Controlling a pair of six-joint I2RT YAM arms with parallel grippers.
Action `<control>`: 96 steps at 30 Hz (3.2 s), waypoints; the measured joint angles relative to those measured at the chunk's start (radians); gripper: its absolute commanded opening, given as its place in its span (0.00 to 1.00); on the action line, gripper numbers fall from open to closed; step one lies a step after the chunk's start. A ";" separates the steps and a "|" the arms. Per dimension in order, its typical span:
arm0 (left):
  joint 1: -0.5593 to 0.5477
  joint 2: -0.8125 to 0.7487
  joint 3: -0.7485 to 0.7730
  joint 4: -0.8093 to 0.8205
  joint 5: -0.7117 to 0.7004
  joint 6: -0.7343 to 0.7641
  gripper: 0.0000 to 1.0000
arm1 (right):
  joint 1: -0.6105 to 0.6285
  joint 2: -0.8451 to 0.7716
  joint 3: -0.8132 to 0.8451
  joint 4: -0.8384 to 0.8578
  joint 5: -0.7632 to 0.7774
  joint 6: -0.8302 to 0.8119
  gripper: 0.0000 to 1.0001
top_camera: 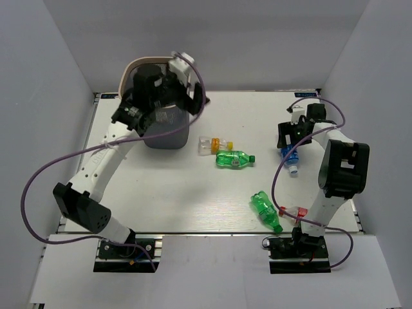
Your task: Put the plastic bottles in the bin
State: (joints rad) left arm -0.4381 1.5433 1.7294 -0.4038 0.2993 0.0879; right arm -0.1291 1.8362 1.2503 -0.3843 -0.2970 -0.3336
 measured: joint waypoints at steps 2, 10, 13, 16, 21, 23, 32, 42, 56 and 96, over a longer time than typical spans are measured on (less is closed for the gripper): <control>-0.057 -0.029 -0.085 0.004 0.088 -0.005 1.00 | 0.019 0.017 0.005 -0.008 0.011 -0.010 0.87; -0.269 -0.042 -0.502 0.000 0.180 -0.117 1.00 | 0.044 0.050 0.058 -0.071 0.031 -0.042 0.26; -0.325 -0.073 -0.645 -0.007 0.171 -0.169 1.00 | 0.043 0.050 0.143 -0.170 -0.021 -0.061 0.18; -0.362 -0.135 -0.760 -0.008 0.158 -0.210 1.00 | 0.048 0.051 0.336 -0.278 -0.136 -0.071 0.16; -0.405 -0.254 -0.894 0.002 0.142 -0.258 1.00 | 0.119 0.058 0.755 -0.291 -0.364 -0.049 0.16; -0.417 -0.286 -0.936 0.017 0.138 -0.275 1.00 | 0.193 0.058 0.866 -0.200 -0.444 -0.002 0.16; -0.461 -0.304 -1.019 0.049 0.127 -0.364 1.00 | 0.546 0.152 0.908 0.576 -0.555 0.365 0.16; -0.511 -0.267 -1.001 0.098 0.100 -0.415 1.00 | 0.684 0.357 1.025 0.968 -0.381 0.567 0.14; -0.559 -0.138 -0.877 0.195 0.016 -0.491 1.00 | 0.752 0.501 1.047 1.042 -0.270 0.596 0.90; -0.567 0.584 -0.226 0.160 -0.540 0.557 0.58 | -0.185 -0.575 -0.218 -0.118 -0.474 0.087 0.89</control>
State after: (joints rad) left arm -1.0050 2.1273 1.5036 -0.2436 -0.2409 0.6449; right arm -0.3145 1.2610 1.0321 -0.5026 -0.7712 -0.2466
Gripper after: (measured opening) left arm 0.732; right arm 0.894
